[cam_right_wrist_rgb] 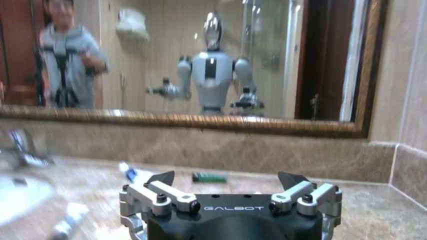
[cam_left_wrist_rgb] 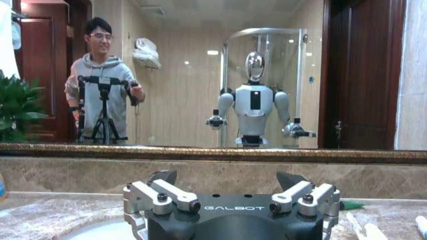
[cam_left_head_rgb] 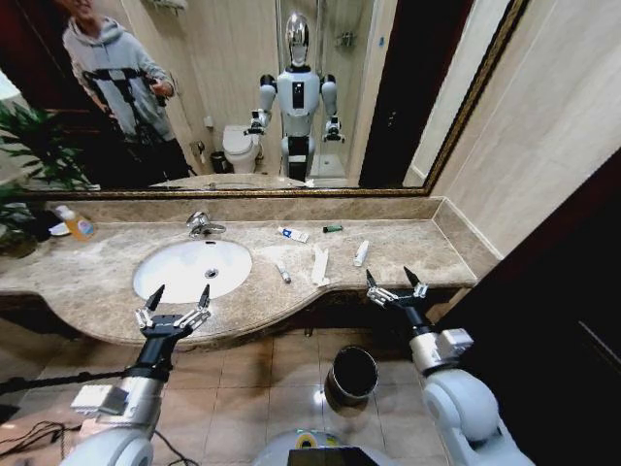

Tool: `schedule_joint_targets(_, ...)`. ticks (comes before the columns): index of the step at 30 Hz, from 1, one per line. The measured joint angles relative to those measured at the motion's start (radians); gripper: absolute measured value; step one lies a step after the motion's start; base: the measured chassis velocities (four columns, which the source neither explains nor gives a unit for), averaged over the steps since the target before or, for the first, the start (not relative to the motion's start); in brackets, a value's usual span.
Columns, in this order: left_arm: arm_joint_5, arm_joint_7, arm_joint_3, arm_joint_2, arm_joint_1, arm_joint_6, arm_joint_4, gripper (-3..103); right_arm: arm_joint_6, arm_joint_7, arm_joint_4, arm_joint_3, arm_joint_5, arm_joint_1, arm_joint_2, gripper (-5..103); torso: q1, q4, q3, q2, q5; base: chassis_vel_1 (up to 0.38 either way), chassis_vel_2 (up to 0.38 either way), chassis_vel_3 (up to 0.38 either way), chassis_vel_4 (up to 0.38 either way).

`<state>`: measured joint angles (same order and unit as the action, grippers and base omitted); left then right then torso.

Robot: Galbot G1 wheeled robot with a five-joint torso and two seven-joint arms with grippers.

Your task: Pick up the trash from the sink and place it in the trash bin.

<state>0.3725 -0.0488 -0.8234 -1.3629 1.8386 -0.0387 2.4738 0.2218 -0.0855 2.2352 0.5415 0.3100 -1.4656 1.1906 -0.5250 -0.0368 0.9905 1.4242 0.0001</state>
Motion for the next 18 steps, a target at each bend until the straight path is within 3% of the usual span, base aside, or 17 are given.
schedule_joint_targets(3,0.000,0.000,0.000,0.000,0.000,0.000,0.000,100,0.008,-0.004,-0.073,-0.016,0.027,0.062,-0.027,100,0.000,0.0000,0.000,0.000,0.0000,0.000,0.000,0.000,0.000)
schedule_joint_targets(10,0.000,0.000,0.000,0.000,0.000,0.000,0.000,100,0.033,-0.037,-0.263,-0.174,0.062,0.309,-0.025,100,0.000,-0.0001,0.000,0.000,-0.0001,0.000,0.000,0.000,0.000)
schedule_joint_targets(12,0.000,0.000,0.000,0.000,0.000,0.000,0.000,100,0.031,-0.067,-0.374,-0.255,0.033,0.421,-0.006,100,0.000,-0.0003,0.000,0.000,-0.0004,0.000,0.000,0.000,0.000)
schedule_joint_targets(18,0.000,0.000,0.000,0.000,0.000,0.000,0.000,100,0.020,-0.125,-0.556,-0.316,-0.019,0.553,0.043,100,0.000,-0.0001,0.000,0.000,-0.0001,0.000,0.000,0.000,0.000)
